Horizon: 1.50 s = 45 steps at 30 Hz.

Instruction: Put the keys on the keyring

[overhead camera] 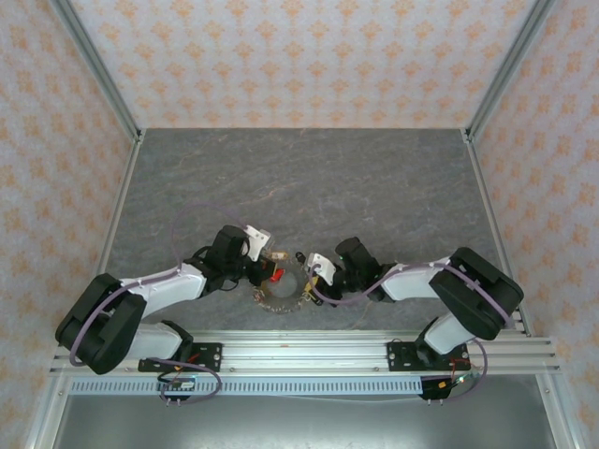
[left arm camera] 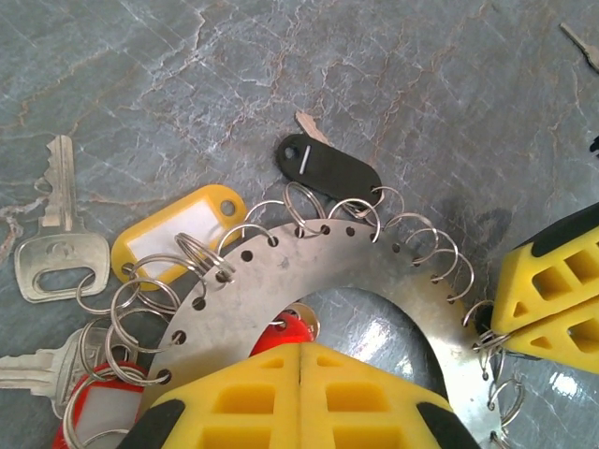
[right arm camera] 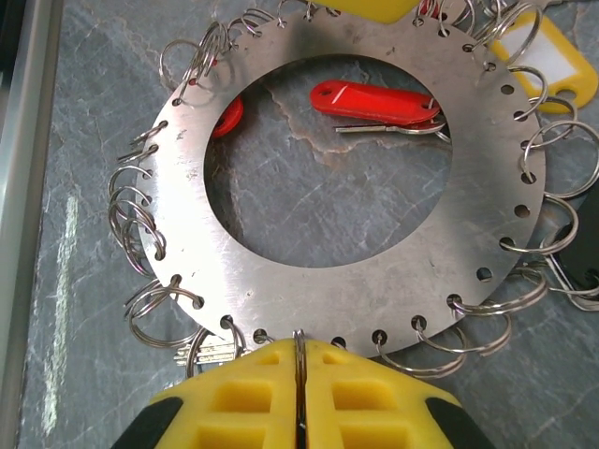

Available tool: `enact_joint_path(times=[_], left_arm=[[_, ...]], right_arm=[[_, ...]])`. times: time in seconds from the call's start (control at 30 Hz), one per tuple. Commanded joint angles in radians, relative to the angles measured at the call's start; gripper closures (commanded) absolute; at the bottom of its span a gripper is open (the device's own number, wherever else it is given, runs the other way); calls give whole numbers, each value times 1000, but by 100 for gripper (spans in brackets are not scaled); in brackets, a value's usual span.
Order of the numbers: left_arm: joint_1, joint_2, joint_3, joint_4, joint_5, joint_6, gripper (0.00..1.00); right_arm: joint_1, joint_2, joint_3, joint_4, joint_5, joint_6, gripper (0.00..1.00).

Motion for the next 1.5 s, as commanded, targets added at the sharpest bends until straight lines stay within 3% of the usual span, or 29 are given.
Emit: enact_joint_path(times=[0.0, 0.2, 0.33, 0.47, 0.53, 0.67, 0.83, 1.03, 1.2, 1.33, 1.47], left_arm=[[-7, 6, 26, 21, -14, -5, 95], [-8, 2, 28, 13, -14, -5, 95], [-8, -5, 26, 13, -14, -5, 94], [-7, -16, 35, 5, -10, -6, 95], [-8, -36, 37, 4, -6, -12, 95], [-9, -117, 45, 9, 7, -13, 93], [-9, -171, 83, -91, -45, 17, 93], [-7, -179, 84, -116, -122, -20, 94], [-6, -145, 91, -102, -115, -34, 94], [-6, -93, 118, -87, -78, -37, 93], [-3, -74, 140, -74, -104, -67, 93]], right_arm=[[7, -11, 17, -103, 19, -32, 90], [11, -21, 38, -170, 40, -61, 88], [12, -35, 39, -170, 57, -73, 99], [14, -38, 51, -182, 55, -87, 100], [15, -70, 28, -103, 71, -54, 100], [15, -155, -37, 218, 115, 86, 100], [13, -188, -29, 395, 91, 175, 100], [0, -207, -34, 511, 38, 263, 100], [-7, -245, -46, 563, 24, 305, 100], [-8, -263, -36, 536, -6, 319, 100], [-9, -288, -63, 491, 52, 287, 100]])
